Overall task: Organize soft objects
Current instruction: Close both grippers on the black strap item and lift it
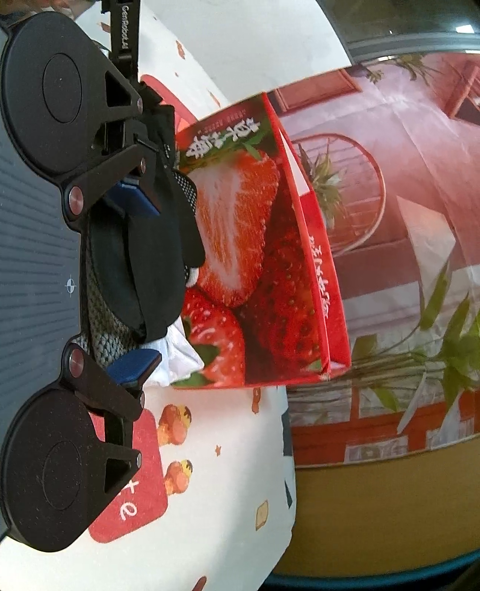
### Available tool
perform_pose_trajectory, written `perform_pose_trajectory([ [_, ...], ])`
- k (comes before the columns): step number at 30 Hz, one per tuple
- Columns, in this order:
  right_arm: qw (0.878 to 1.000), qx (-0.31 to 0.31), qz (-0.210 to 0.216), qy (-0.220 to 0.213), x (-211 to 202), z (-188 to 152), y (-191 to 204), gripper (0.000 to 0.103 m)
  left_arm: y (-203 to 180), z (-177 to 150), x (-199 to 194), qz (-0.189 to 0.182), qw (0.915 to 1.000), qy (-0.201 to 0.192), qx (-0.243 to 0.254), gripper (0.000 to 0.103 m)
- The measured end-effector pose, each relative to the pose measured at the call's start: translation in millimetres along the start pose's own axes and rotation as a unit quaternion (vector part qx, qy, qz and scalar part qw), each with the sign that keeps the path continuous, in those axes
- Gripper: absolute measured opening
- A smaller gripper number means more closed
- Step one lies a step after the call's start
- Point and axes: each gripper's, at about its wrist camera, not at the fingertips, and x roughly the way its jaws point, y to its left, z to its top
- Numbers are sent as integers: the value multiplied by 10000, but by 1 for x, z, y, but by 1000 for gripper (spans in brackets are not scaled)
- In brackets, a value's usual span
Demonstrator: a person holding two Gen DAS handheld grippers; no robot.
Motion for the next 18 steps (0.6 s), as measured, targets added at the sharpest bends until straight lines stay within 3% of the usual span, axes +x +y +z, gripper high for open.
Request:
perform_pose_trajectory([
  [5,9999,-70,106,42,1,0,3,70,0,-1,0,1,10000,-13,40,20],
  [18,9957,743,499,247,8,2,-22,73,-2,-2,0,42,9998,-52,183,21],
])
